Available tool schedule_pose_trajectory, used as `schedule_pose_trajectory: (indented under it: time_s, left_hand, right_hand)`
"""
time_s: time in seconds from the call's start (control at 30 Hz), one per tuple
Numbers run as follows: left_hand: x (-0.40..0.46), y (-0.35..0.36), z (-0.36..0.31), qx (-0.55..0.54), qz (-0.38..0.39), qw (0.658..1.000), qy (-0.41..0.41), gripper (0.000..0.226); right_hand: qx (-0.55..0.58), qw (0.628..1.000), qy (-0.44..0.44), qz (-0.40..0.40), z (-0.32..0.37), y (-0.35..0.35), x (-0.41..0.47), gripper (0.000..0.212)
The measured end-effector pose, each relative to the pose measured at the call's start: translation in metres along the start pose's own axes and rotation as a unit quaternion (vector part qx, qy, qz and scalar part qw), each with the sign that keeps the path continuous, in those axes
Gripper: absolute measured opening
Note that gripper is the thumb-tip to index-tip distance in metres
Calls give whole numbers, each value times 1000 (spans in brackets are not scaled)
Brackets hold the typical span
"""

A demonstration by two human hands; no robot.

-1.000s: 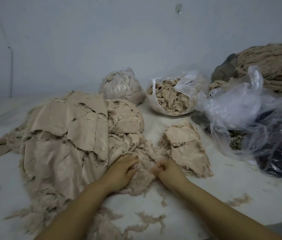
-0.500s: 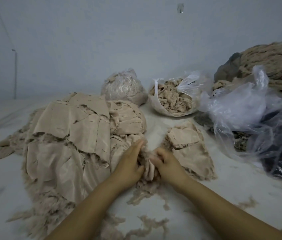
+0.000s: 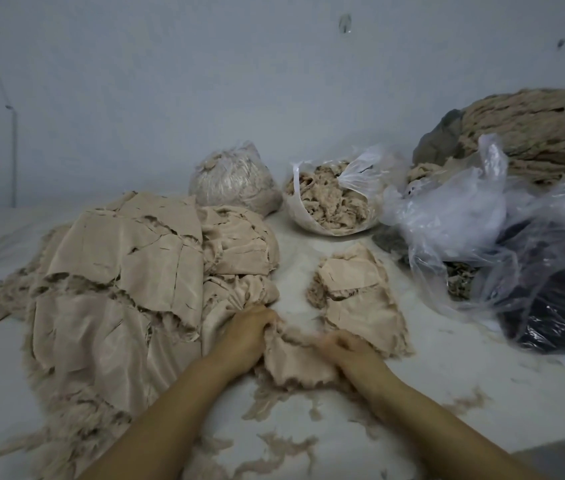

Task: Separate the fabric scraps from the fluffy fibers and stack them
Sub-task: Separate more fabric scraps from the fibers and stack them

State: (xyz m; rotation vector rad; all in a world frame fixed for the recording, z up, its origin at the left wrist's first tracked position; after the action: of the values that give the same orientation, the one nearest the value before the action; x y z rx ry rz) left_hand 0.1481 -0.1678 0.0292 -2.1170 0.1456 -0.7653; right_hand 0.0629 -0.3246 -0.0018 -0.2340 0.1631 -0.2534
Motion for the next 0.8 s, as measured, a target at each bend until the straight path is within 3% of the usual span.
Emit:
schedule_pose_trajectory:
  time_s: [0.07, 0.13, 0.17, 0.23, 0.3, 0.43, 0.5, 0.57, 0.63, 0.73, 0.8]
  left_hand:
    - [-4, -3, -4, -20, -11, 1000, 16, 26]
    - [-5, -7, -5, -48, -16, 999, 2, 28]
    - [-6, -8, -5, -62, -18, 998, -13, 26]
    - [-9, -7, -4, -81, -13, 996, -24, 21]
    - [-11, -3, 1, -66, 14, 997, -37, 23]
    - [-13, -10, 19, -47, -24, 992, -112, 45]
    - [-13, -12, 22, -52, -37, 992, -113, 49]
    - [-12, -6, 14, -75, -26, 991, -110, 39]
    - [-9, -5, 6, -74, -58, 990, -106, 32]
    - [-4, -15, -14, -166, -139, 967, -132, 28]
    - [-2, -6, -32, -225, -53, 964, -133, 27]
  right_hand:
    - [-189, 977, -81, -47, 11, 3, 3, 58]
    - [-270, 949, -139, -82, 22, 11, 5, 67]
    - [-272, 946, -157, -79, 26, 18, 7, 57]
    - [-287, 937, -188, -70, 32, 28, 8, 16]
    - [-305, 926, -209, -79, 30, 29, 8, 19]
    - [-132, 964, -207, -105, 25, 5, -2, 13]
    - [11, 985, -139, -105, 20, -13, -6, 24]
    - [130, 986, -71, -79, 14, -23, -5, 29]
    - [147, 987, -42, -54, 12, -24, -4, 28]
    - [152, 987, -29, -36, 10, -15, -3, 21]
    - [188, 981, -15, -38, 10, -11, -3, 17]
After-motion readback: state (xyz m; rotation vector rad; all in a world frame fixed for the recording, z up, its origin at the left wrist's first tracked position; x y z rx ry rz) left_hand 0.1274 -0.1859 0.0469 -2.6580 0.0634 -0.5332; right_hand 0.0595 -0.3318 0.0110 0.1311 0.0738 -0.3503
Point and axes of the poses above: each hand's wrist, its own x-axis towards the middle knuckle, its own y-axis out of the palm, z = x × y, the point moved 6 cm from there along x, towards the middle knuckle, and after that the axes turned 12 degrees about -z, right-handed, at the moved point
